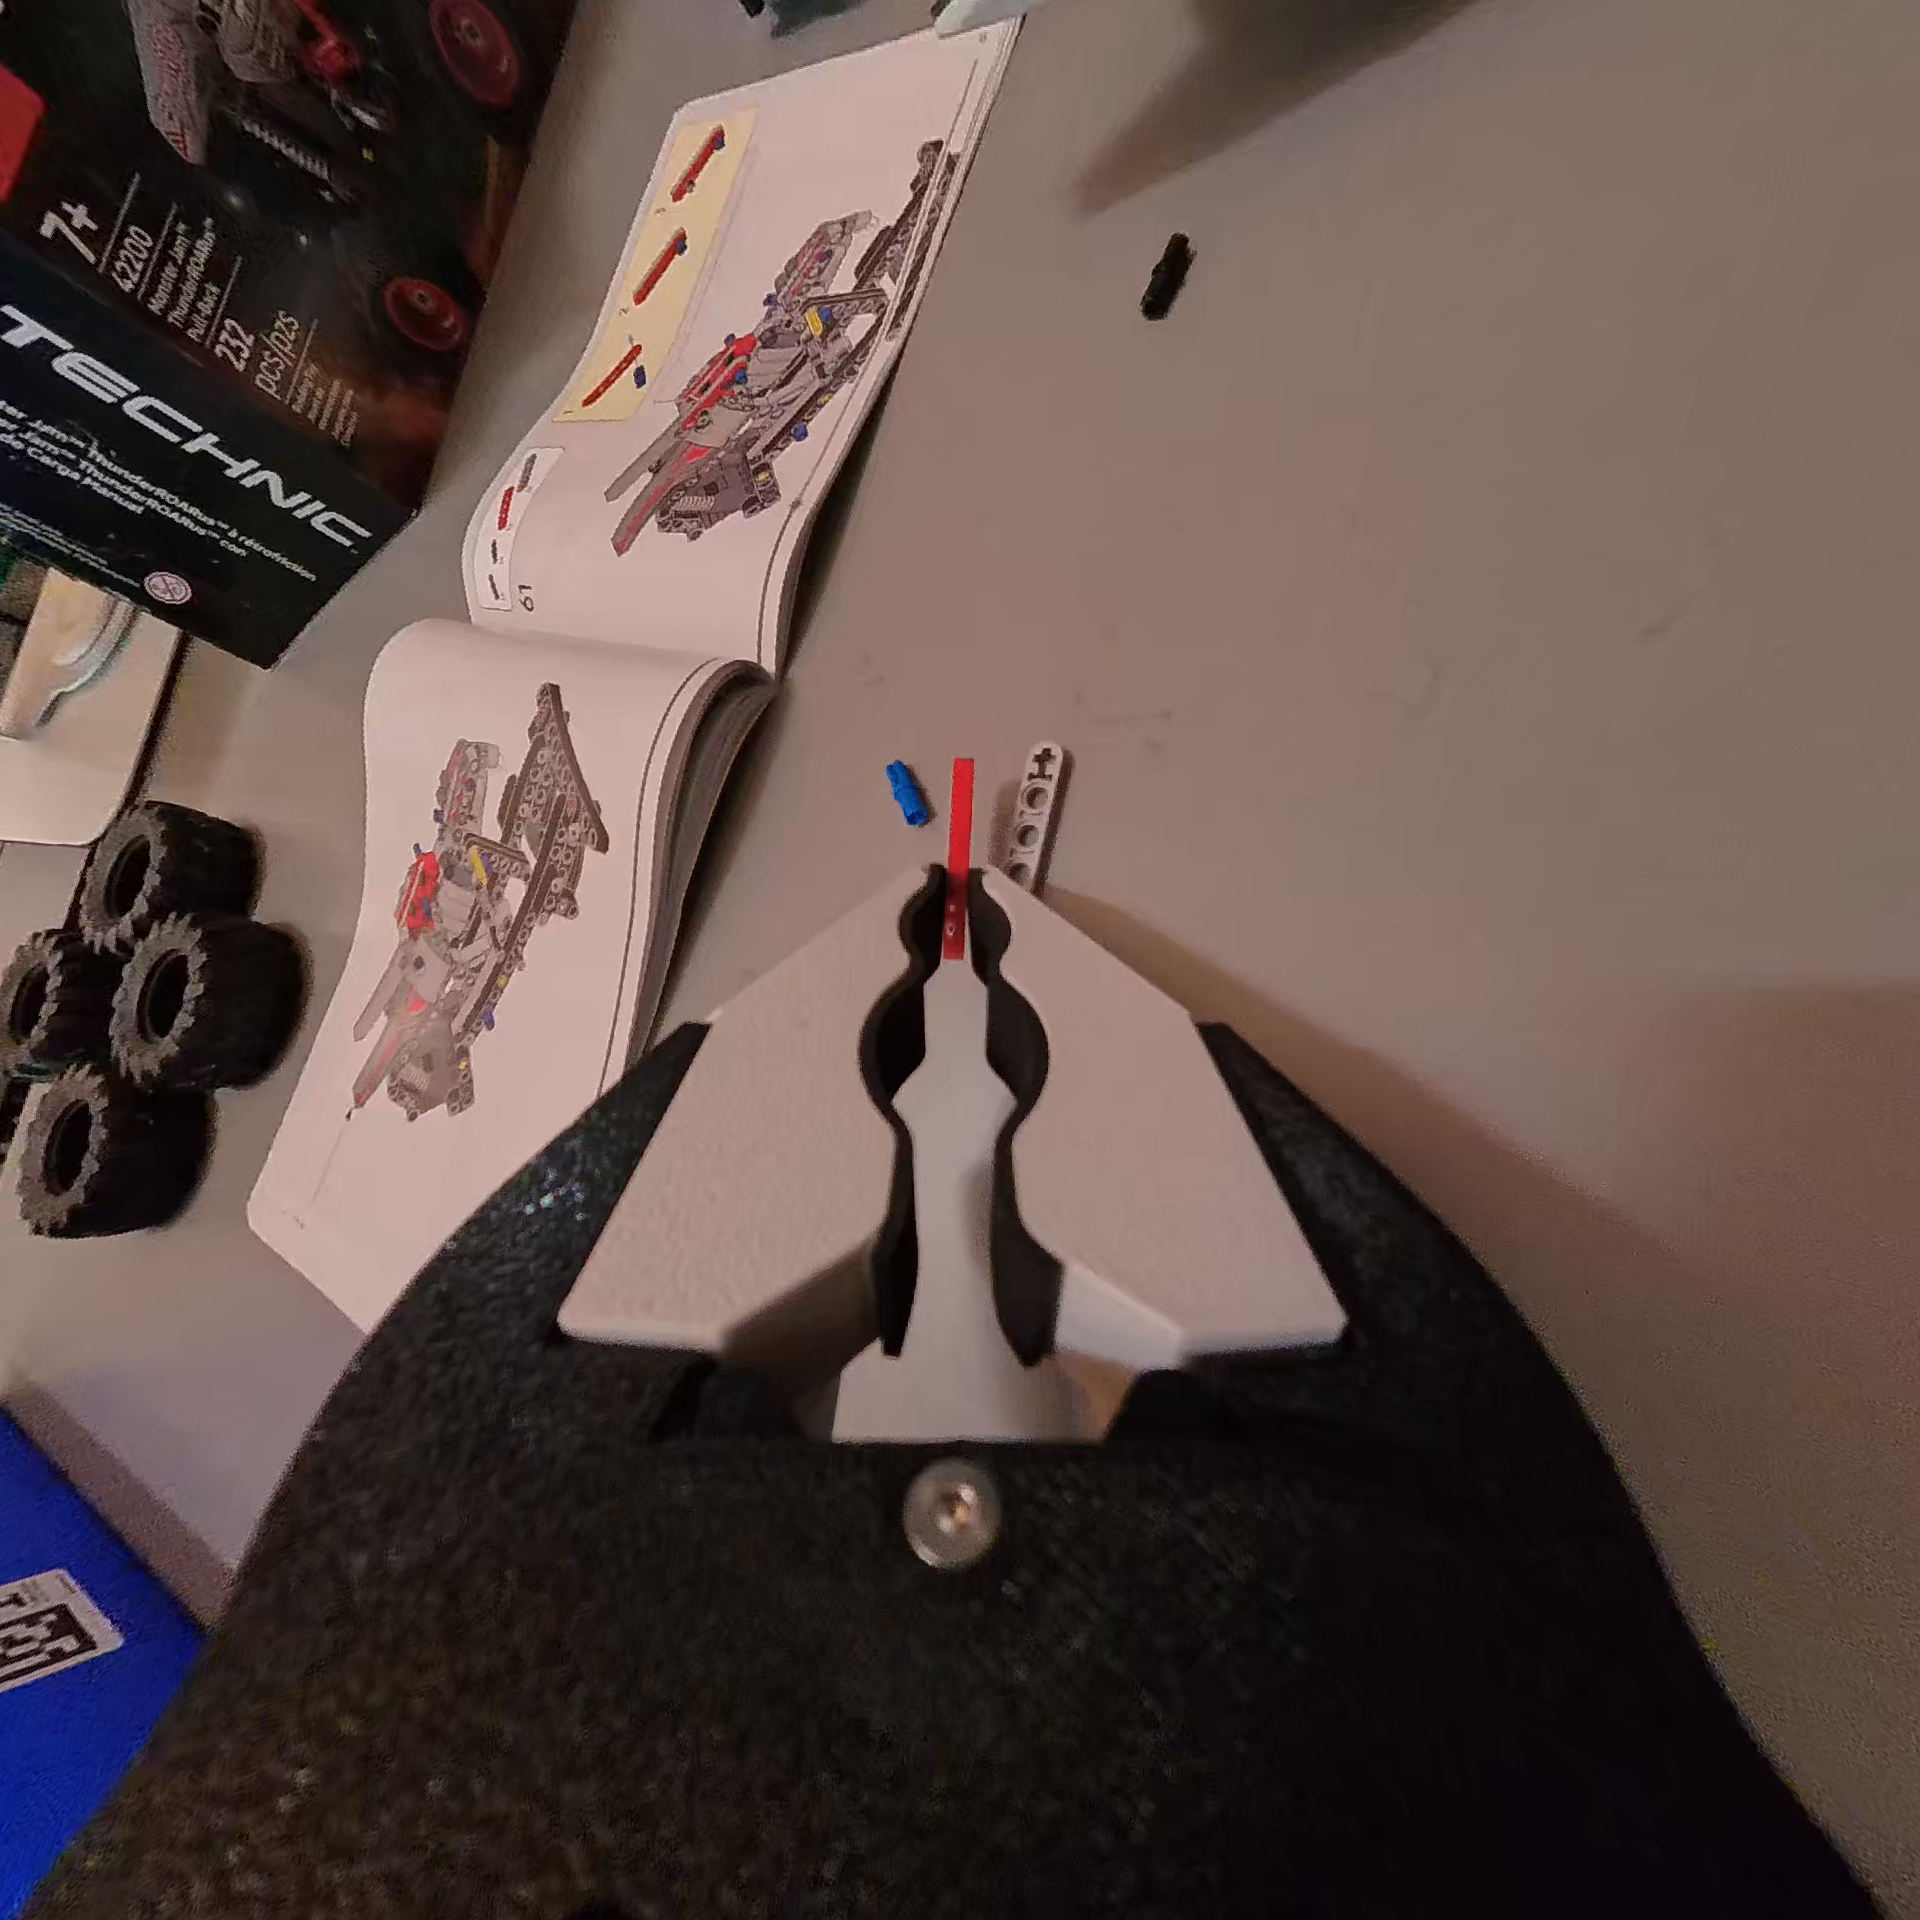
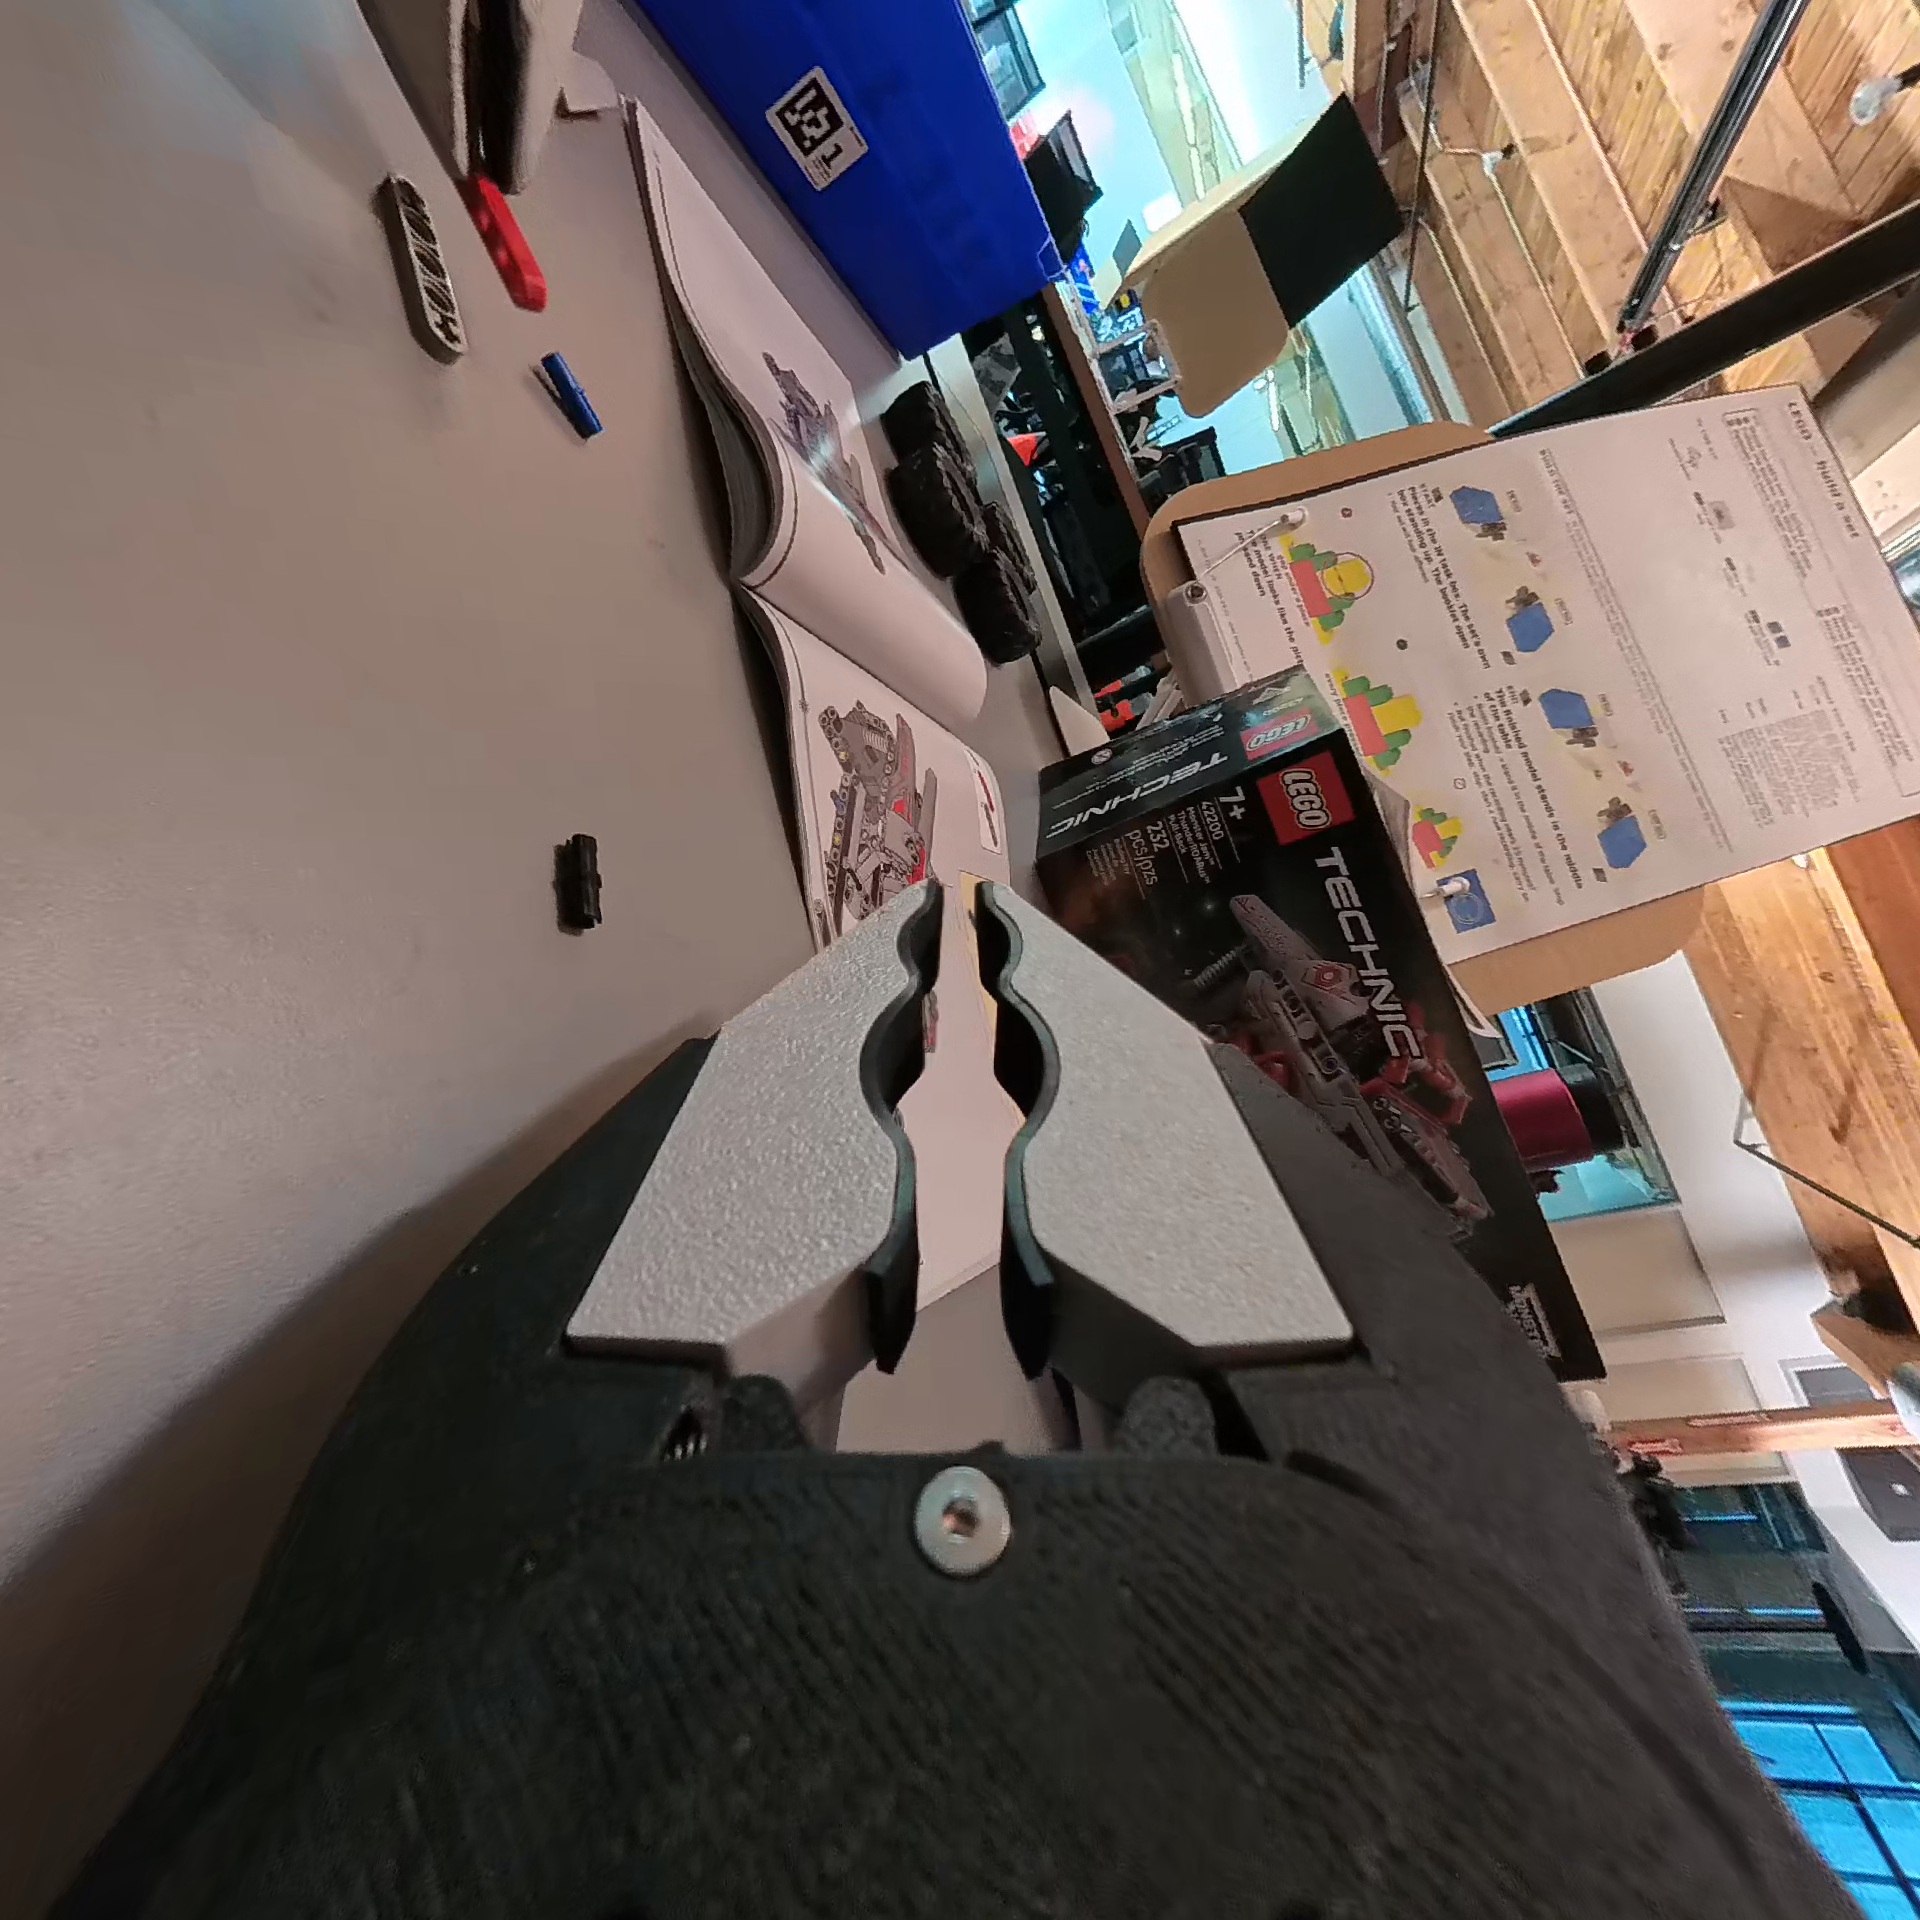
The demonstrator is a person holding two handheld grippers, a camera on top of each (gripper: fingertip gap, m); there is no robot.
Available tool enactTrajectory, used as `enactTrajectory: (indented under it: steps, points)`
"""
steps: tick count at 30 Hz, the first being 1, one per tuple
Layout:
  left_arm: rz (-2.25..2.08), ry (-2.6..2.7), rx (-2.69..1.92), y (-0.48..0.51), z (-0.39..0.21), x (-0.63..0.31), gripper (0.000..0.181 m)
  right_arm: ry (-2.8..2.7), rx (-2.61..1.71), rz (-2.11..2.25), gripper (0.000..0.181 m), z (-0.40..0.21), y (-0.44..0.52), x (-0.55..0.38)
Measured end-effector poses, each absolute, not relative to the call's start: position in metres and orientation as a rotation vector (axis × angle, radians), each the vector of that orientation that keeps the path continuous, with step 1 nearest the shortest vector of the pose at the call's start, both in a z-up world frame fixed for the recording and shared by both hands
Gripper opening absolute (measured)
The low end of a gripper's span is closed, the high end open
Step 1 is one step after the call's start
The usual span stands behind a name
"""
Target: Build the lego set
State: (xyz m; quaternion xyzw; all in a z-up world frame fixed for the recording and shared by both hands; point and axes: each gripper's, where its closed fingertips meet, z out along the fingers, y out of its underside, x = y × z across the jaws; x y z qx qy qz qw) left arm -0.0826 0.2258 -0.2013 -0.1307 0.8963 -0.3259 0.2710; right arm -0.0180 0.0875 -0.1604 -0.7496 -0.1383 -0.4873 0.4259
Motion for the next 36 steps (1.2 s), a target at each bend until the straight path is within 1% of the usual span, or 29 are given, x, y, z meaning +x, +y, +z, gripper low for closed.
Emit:
enactTrajectory:
  steps: [12,18,21,24,31,33,36]
  points:
    - [-0.858,2.436,-0.184,0.217,-0.205,-0.09,0.001,-0.354,-1.92,-1.132,0.006,-0.171,0.091,-0.021]
    - [-0.858,2.463,-0.156,0.212,-0.211,-0.093,0.007,-0.358,-1.934,-1.127,0.005,-0.174,0.091,-0.02]
    - [-0.869,2.456,-0.202,0.214,-0.209,-0.091,0.016,-0.357,-1.935,-1.125,0.005,-0.174,0.091,-0.02]
    - [-0.9,2.464,-0.234,0.214,-0.206,-0.091,0.019,-0.358,-1.937,-1.123,0.005,-0.175,0.091,-0.02]
    - [-0.896,2.494,-0.163,0.211,-0.203,-0.096,0.009,-0.365,-1.949,-1.124,0.005,-0.177,0.091,-0.019]
    - [-0.891,2.521,-0.18,0.211,-0.207,-0.097,0.008,-0.365,-1.949,-1.123,0.006,-0.178,0.091,-0.019]
    - [-0.861,2.536,-0.186,0.212,-0.212,-0.097,0.002,-0.368,-1.954,-1.122,0.006,-0.179,0.091,-0.019]
